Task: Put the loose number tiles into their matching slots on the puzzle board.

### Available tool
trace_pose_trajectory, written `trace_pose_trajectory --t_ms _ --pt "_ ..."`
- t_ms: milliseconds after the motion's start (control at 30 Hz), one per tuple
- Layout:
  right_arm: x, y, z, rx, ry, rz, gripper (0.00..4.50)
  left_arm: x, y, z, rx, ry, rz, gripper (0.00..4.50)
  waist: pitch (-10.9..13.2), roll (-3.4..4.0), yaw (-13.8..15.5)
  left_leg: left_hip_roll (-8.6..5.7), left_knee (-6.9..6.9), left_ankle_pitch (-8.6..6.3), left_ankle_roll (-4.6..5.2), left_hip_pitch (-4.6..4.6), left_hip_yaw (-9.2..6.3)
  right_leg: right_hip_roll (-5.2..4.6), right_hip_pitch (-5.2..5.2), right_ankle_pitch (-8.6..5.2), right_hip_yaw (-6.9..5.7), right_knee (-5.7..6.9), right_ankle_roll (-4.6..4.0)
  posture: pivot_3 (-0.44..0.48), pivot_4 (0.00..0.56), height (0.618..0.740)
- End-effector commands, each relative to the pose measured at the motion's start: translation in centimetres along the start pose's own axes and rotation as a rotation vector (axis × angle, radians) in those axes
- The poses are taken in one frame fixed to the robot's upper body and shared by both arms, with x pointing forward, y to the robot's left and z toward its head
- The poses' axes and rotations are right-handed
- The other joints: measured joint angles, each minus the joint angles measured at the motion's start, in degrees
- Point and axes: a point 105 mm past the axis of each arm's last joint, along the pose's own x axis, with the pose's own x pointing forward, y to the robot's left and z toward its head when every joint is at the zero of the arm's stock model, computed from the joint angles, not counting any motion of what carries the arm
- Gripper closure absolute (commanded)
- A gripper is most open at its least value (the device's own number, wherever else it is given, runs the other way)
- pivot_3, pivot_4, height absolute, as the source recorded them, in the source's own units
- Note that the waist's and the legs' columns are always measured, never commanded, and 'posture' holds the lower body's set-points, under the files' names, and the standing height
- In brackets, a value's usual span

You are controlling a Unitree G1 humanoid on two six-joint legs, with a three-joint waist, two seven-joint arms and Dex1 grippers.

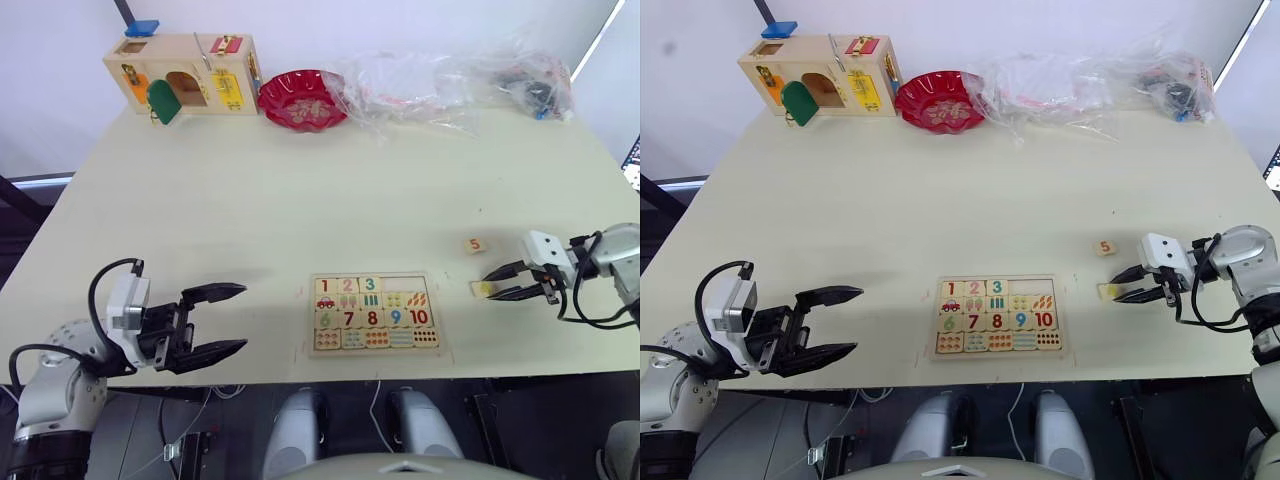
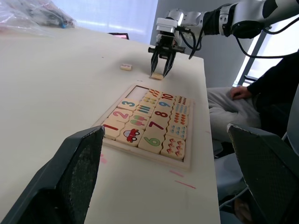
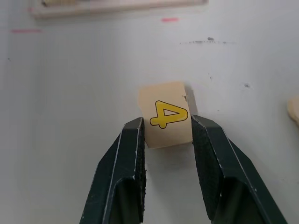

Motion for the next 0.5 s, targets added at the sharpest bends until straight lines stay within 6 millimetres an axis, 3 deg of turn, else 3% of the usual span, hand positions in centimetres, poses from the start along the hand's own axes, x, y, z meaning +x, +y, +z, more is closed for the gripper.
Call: trace_pose_trajectory --t_ms 33,167,333,500 --pt "-1.1 -1.2 3.8 -0.040 -0.061 -0.081 3.62 0.0 -0.2 0.6 0.042 -0.002 -0.011 0.00 0.01 0.01 -0.07 0.00 0.00 0.00 0.00 0.01 -0.01 -0.01 0.00 0.00 -0.02 0.00 0.00 0.000 0.150 0.740" --pt "-0.4 -0.7 8.1 -0.048 -0.038 -0.097 3.62 0.0 -0.1 0.7 0.045 -0.004 -0.003 0.00 0.02 0.04 -0.01 0.04 -0.01 0.00 -0.01 -0.04 0.20 -0.38 -0.32 0.00 -0.23 0.29 -0.01 0.000 0.150 0.740" --pt "0.7 0.8 12.4 0.106 -0.033 -0.003 3.62 0.0 -0.1 0.7 0.044 -0.006 -0.001 0.00 0.01 0.02 0.12 0.07 -0.01 0.00 -0.02 -0.10 0.47 -0.45 -0.57 0.04 -0.41 0.38 -0.07 0.000 0.150 0.740" --pt "2.5 0.5 15.2 0.029 0.093 -0.096 3.62 0.1 0.0 0.7 0.043 -0.015 0.006 0.00 0.00 -0.01 0.03 0.15 0.00 -0.02 -0.04 -0.14 0.80 -1.16 -0.81 0.21 -1.42 0.26 -0.31 0.000 0.150 0.740"
